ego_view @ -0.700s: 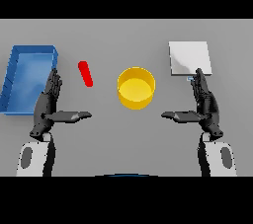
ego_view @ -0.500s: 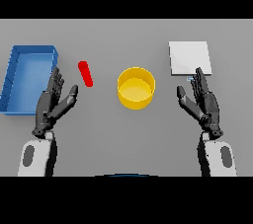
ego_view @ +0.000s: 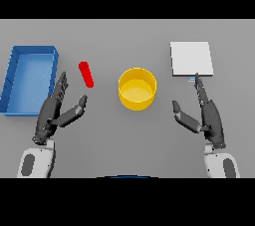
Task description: Pick up the red beaker and tilt it to pour out 1 green nut into yellow bowl. Pick up the yellow bowl and place it on the metallic measuring scale.
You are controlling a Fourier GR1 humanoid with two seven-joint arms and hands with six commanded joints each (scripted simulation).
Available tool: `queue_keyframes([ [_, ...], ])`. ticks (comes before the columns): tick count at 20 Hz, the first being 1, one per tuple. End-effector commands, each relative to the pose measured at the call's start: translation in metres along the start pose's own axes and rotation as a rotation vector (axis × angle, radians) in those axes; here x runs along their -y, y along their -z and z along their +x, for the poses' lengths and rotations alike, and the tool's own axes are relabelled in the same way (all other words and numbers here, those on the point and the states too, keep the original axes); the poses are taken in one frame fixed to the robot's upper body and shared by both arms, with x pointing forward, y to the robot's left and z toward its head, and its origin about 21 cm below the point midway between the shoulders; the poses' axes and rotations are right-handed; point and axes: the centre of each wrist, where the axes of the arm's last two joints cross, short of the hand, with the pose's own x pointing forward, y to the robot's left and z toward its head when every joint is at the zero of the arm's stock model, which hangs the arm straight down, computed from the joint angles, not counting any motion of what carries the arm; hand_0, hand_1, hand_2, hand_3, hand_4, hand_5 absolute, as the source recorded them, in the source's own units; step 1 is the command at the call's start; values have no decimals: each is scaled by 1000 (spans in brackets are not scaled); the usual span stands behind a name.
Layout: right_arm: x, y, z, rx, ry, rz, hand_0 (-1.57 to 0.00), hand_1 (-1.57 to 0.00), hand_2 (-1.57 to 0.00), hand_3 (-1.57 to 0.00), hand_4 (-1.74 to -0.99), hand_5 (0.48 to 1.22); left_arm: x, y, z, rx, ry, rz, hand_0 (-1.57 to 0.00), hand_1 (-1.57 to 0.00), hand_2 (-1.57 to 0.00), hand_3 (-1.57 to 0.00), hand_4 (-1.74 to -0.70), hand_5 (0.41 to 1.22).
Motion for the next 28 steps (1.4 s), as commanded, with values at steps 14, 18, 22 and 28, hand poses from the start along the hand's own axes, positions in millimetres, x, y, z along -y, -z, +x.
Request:
queue_keyframes([
  [14,3,0,6,6,79,1,1,1,1,1,-1337,687,13,73,-28,-85,16,-40,1,1,1,1,-1352,720],
  [18,4,4,4,-3,78,-7,1,1,1,1,-1338,688,17,91,-36,-105,0,-45,1,1,1,1,-1330,714],
  [22,6,2,2,3,80,-6,1,1,1,1,-1331,687,20,111,-28,-99,16,-54,1,1,1,1,-1315,706],
  [28,7,3,4,-4,81,-17,1,1,1,1,-1311,682,17,126,-30,-103,16,-69,1,1,1,1,-1332,715],
])
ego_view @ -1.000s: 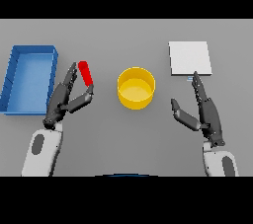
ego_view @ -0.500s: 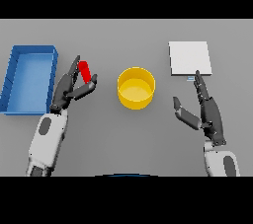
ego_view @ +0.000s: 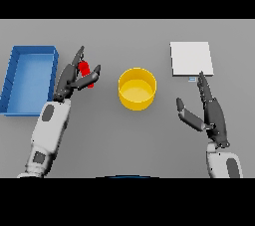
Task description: Pick up the red beaker and tilt it to pour out 1 green nut into yellow bowl. Pick up the yellow bowl and place it on the metallic measuring scale.
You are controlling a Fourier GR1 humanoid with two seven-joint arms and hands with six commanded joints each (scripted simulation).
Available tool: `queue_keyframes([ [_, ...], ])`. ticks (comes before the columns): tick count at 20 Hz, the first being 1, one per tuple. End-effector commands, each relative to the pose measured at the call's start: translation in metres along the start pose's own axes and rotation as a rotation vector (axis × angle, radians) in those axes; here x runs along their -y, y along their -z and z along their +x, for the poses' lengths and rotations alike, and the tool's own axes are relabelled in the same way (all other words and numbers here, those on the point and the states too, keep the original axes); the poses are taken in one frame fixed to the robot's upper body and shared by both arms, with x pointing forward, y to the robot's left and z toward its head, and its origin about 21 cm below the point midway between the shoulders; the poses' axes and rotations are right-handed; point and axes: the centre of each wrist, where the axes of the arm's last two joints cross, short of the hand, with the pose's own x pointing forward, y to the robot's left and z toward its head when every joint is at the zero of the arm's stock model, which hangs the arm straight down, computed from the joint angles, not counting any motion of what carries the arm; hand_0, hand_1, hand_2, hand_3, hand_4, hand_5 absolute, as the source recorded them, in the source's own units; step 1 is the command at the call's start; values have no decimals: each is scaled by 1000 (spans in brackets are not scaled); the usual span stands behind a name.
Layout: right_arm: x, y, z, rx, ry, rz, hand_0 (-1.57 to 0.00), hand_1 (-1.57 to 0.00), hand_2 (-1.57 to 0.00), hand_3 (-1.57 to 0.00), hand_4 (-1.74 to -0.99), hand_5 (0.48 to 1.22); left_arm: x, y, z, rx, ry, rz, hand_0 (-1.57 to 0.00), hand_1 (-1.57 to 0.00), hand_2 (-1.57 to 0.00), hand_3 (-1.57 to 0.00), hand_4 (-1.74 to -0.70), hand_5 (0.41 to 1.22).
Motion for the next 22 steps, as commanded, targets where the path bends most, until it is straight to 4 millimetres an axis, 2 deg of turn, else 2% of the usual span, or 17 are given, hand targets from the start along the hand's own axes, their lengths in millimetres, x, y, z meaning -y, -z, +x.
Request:
queue_keyframes([
  [1,-1,2,0,-2,7,4,1,1,1,1,-1305,681,6,2,-2,15,3,-4,1,1,1,1,-1343,725],
  [3,1,0,-2,-10,-3,4,1,1,1,1,-1295,683,11,7,1,44,-23,4,1,1,-30,-3,-1389,752],
  [4,-1,-2,0,10,-4,5,1,1,1,1,-1291,684,11,8,-2,44,-33,9,-81,-84,-122,-75,-1416,770],
  [5,-2,1,1,-1,-2,4,1,1,1,1,-1289,684,14,8,-2,28,-46,19,-253,-276,-307,-220,-1444,795],
  [6,-1,-2,0,2,-7,9,1,1,1,1,-1286,685,16,10,0,30,-59,35,-458,-483,-501,-490,-1443,881],
  [8,-2,-2,1,-4,1,16,1,1,1,1,-1283,683,18,11,-1,20,-14,71,-859,-875,-886,-879,-1439,1003],
  [11,-1,0,1,6,0,14,1,1,1,1,-1291,684,24,12,-3,63,-12,65,-1206,-1214,-1220,-1217,-1445,1109],
  [12,-1,1,-2,-11,-3,15,1,1,1,1,-1293,682,27,14,-1,55,-10,65,-1279,-1286,-1290,-1288,-1447,1132],
  [15,-2,2,-3,0,-3,26,1,1,1,1,-1296,682,29,13,-2,95,-26,86,-1422,-1425,-1427,-1426,-1591,1123],
  [16,-7,1,-4,8,-6,30,1,1,1,1,-1288,679,23,15,3,97,-35,96,-1452,-1454,-1456,-1455,-1621,1117],
  [19,-4,6,-1,13,-27,29,1,1,1,1,-1263,671,23,16,13,144,-25,106,-1510,-1511,-1512,-1512,-1679,1103],
  [22,-8,6,-2,17,-29,33,1,1,1,1,-1255,672,19,16,32,207,12,126,-1540,-1540,-1541,-1541,-1709,1097],
])
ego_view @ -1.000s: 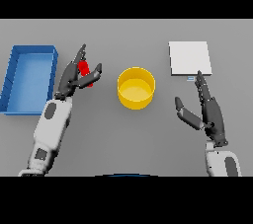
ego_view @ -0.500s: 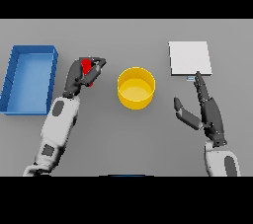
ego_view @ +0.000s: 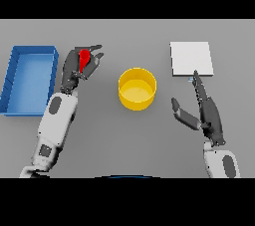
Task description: Pick up the red beaker and tilt it to pour out 1 green nut into yellow bowl. Pick up the yellow bowl and place it on the metallic measuring scale.
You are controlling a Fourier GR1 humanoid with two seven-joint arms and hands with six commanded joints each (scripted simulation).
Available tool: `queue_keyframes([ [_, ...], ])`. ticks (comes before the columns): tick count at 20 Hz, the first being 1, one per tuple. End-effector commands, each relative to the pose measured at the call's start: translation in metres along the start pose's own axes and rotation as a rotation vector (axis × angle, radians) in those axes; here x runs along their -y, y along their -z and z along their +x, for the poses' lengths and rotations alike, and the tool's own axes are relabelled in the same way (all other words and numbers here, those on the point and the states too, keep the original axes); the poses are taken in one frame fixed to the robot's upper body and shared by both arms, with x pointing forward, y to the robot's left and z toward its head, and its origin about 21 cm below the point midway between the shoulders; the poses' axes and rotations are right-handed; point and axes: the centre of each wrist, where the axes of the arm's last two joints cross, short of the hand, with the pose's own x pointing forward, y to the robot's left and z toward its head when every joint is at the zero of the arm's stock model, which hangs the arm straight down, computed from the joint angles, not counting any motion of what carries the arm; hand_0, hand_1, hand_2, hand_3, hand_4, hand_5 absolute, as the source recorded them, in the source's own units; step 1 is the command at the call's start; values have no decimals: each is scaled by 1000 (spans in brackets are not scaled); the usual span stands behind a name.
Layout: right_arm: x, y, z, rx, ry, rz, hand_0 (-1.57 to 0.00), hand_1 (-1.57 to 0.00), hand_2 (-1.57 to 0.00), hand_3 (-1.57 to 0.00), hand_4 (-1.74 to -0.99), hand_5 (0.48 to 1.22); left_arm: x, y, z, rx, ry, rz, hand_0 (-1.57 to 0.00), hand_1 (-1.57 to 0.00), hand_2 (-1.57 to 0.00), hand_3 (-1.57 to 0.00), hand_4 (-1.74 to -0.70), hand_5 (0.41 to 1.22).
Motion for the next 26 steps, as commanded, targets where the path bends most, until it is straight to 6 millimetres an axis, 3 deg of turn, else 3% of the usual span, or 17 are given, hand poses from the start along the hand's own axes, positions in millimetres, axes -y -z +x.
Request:
queue_keyframes([
  [1,3,0,-1,8,-7,-11,1,1,1,1,-1250,672,0,2,6,8,26,-9,-1546,-1546,-1547,-1547,-1716,1097],
  [6,-1,-1,2,6,-43,-11,1,1,1,1,-1243,691,1,13,45,54,339,-186,-1563,-1563,-1563,-1563,-1733,1121],
  [11,1,-6,4,-3,-33,-1,1,1,1,1,-1243,710,-2,6,48,68,443,-262,-1563,-1563,-1563,-1563,-1733,1113],
  [22,-1,-7,4,11,-15,0,1,1,1,1,-1264,717,34,33,86,270,1245,-538,-1570,-1570,-1570,-1570,-1740,1193],
  [25,-2,-6,5,6,-2,-11,1,1,1,1,-1258,697,47,41,93,312,1427,-631,-1571,-1571,-1571,-1571,-1613,1206],
  [26,-2,-7,4,6,-8,-16,1,1,1,1,-1253,688,54,44,96,309,1509,-659,-1571,-1571,-1571,-1571,-1637,1209],
])
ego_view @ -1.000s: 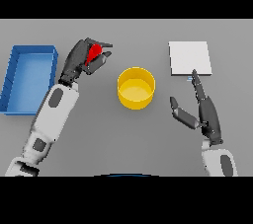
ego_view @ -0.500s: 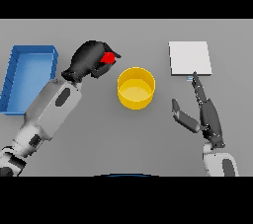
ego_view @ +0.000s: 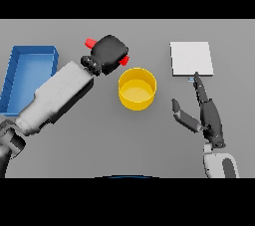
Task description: Pick up the red beaker and tilt it to pour out 1 green nut into yellow bowl. Pick up the yellow bowl and place it on the metallic measuring scale.
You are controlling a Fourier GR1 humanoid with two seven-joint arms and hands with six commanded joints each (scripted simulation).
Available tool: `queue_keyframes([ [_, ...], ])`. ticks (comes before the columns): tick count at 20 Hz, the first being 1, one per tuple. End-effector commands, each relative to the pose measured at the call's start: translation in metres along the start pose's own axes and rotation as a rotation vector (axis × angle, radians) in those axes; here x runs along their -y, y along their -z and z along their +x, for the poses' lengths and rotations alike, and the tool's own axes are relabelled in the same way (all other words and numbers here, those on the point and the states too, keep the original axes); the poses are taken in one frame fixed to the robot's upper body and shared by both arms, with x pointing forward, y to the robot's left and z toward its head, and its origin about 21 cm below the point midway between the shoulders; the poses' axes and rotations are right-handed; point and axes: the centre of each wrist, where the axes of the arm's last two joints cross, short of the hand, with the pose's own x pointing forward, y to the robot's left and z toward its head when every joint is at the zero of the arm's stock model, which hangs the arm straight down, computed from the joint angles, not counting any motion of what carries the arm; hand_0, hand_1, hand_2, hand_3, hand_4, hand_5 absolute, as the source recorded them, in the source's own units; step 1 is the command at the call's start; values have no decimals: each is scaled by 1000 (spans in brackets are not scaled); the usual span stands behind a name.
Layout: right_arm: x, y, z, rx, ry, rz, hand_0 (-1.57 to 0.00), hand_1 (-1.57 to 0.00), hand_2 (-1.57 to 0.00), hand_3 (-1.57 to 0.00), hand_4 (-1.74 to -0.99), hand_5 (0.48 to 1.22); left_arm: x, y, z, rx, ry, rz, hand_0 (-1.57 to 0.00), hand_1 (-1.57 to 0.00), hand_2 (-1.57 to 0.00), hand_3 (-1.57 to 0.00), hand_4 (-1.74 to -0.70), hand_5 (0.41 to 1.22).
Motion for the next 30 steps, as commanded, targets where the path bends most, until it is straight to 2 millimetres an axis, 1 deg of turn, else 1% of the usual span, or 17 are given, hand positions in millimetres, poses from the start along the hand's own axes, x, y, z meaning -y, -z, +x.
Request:
queue_keyframes([
  [1,-1,2,0,-7,-7,-5,1,1,1,1,-1245,679,-5,2,2,17,45,-34,-1571,-1571,-1571,-1571,-1656,1212],
  [3,-2,4,1,-7,15,-19,1,1,1,1,-1225,663,-11,7,6,56,110,-74,-1571,-1571,-1571,-1571,-1684,1215],
  [4,-4,2,-1,-12,15,-20,1,1,1,1,-1220,657,-13,9,8,66,144,-93,-1571,-1571,-1571,-1571,-1694,1216],
  [5,-1,-1,0,7,7,-21,1,1,1,1,-1209,654,-13,12,11,74,188,-118,-1571,-1571,-1571,-1571,-1702,1217],
  [6,1,2,0,-4,3,-24,1,1,1,1,-1198,650,-19,16,15,79,228,-134,-1571,-1571,-1571,-1571,-1709,1218],
  [10,-3,2,-2,8,-15,-23,1,1,1,1,-1191,649,-25,20,26,80,407,-191,-1571,-1571,-1571,-1571,-1728,1220],
  [12,-2,0,0,4,-33,-35,1,1,1,1,-1183,643,-27,22,28,98,495,-202,-1571,-1571,-1571,-1571,-1733,1220],
  [13,-7,0,-1,-10,-17,-36,1,1,1,1,-1179,635,-31,23,27,114,535,-211,-1571,-1571,-1571,-1571,-1734,1220],
  [16,-3,0,-2,-10,-24,-42,1,1,1,1,-1169,624,-23,27,36,163,658,-208,-1571,-1571,-1571,-1571,-1735,1221],
  [20,-3,0,1,-8,-21,-41,1,1,1,1,-1162,627,-30,34,46,182,832,-208,-1571,-1571,-1571,-1571,-1734,1221],
  [21,-3,2,1,-13,-30,-45,1,1,1,1,-1153,627,-28,35,47,176,865,-213,-1571,-1571,-1571,-1571,-1734,1221],
  [23,-2,3,1,0,-49,-46,1,1,1,1,-1159,632,-31,38,51,193,921,-203,-1571,-1571,-1571,-1571,-1731,1221],
  [24,-1,-1,0,3,-46,-43,1,1,1,1,-1161,634,-35,39,54,196,944,-207,-1571,-1571,-1571,-1571,-1730,1221],
  [25,0,-1,-3,-14,-54,-48,1,1,1,1,-1160,635,-34,40,60,202,958,-209,-1571,-1571,-1571,-1571,-1727,1221],
  [28,-7,1,-2,-3,-43,-39,1,1,1,1,-1151,634,-38,41,65,215,1032,-205,-1571,-1571,-1571,-1571,-1720,1221],
  [29,-3,2,-4,-3,-38,-47,1,1,1,1,-1154,635,-42,42,65,220,1044,-207,-1571,-1571,-1571,-1571,-1720,1221],
  [30,-2,1,-3,3,-30,-44,1,1,1,1,-1152,635,-50,44,62,224,1060,-201,-1571,-1571,-1571,-1571,-1721,1221],
])
